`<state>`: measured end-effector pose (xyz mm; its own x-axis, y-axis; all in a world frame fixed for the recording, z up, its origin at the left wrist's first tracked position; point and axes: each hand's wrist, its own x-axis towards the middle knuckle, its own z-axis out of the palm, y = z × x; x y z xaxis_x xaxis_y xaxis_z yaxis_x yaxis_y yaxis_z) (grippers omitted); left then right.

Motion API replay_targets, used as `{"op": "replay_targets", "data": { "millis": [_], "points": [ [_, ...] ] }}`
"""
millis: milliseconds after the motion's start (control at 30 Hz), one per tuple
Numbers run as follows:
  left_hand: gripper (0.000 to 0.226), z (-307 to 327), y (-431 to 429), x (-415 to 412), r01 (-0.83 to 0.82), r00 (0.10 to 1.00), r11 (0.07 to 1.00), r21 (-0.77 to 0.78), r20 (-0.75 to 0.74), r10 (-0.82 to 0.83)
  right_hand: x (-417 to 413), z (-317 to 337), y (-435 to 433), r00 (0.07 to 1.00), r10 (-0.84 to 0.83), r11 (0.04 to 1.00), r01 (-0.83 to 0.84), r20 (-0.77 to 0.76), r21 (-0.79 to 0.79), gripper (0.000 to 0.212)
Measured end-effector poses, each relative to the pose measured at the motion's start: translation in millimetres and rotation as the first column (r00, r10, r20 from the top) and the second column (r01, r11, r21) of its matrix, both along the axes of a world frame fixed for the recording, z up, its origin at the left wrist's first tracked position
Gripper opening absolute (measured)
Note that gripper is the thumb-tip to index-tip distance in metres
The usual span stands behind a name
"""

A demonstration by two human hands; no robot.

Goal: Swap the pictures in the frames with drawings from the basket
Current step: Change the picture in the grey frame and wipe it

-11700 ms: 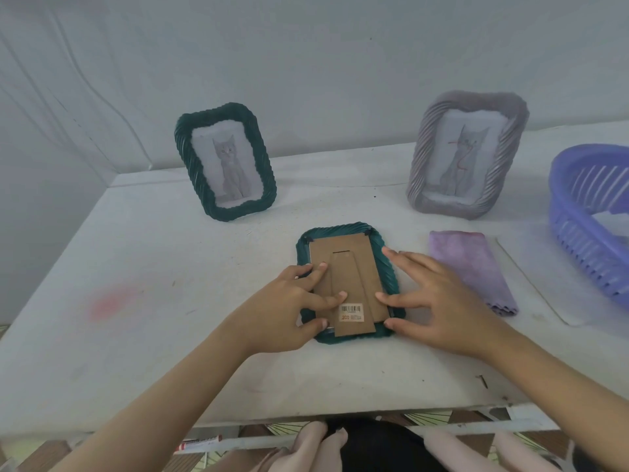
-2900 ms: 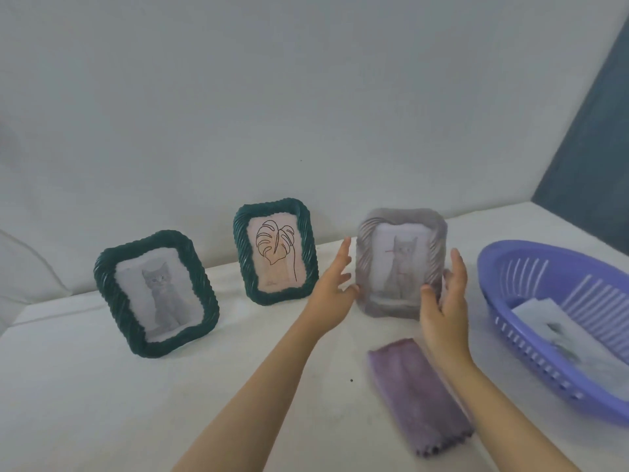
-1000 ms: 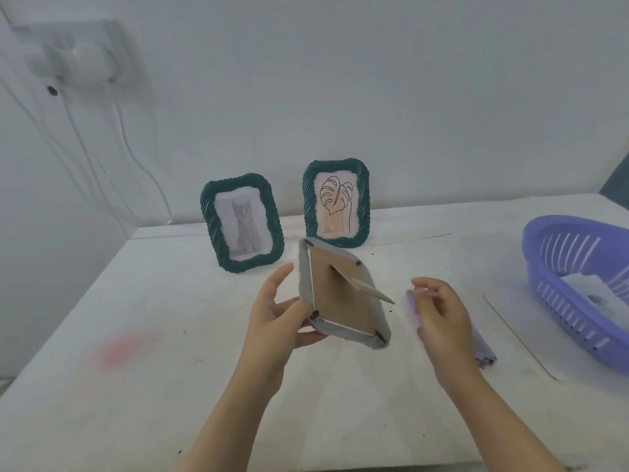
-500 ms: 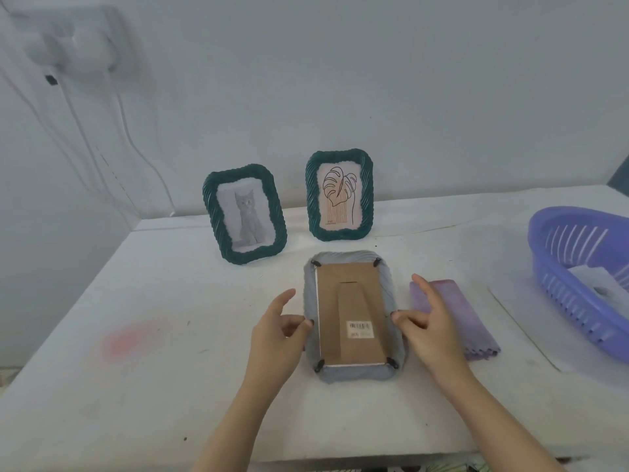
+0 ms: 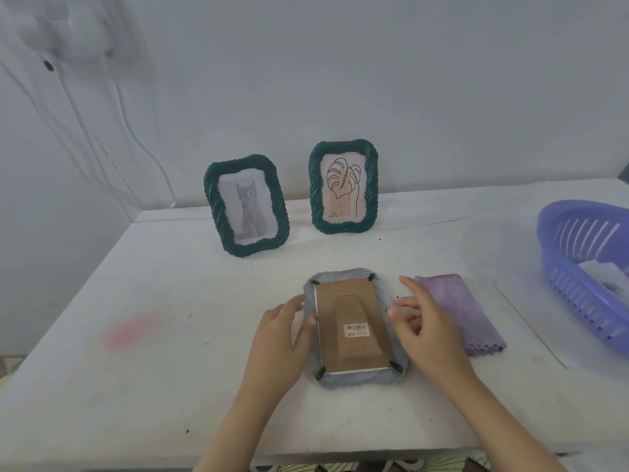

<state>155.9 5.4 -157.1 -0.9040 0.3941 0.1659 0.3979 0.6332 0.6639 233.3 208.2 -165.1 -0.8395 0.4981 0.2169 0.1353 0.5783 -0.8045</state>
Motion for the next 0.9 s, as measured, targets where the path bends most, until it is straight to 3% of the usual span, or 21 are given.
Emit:
{"op": "replay_targets", "data": {
  "millis": [133, 267, 767, 900],
  "points": [
    [0.089, 0.6, 3.5, -8.8, 0.224, 0.974, 0.974, 0.013, 0.026, -0.225, -9.7, 7.0, 9.0, 0.971, 0.224, 0.972, -0.229, 0.084, 0.051, 0.074],
    [0.119, -7.0, 8.2, -24.3, 0.307, 0.951, 0.931, -0.196, 0.095, -0.293, -19.1, 5.4, 18.8, 0.907, 0.336, 0.888, -0.395, 0.255, 0.234, 0.099],
    [0.135, -2.5, 12.8, -37.9, 0.329, 0.944, 0.844, -0.425, 0.16, -0.287, -35.1, 9.9, 29.7, 0.786, 0.313, 0.821, -0.506, 0.534, 0.265, 0.134],
    [0.136, 7.1, 19.3, -41.4, 0.336, 0.938, 0.802, -0.493, 0.25, -0.239, -42.0, 17.7, 27.1, 0.73, 0.307, 0.802, -0.544, 0.611, 0.247, 0.121]
  ]
}}
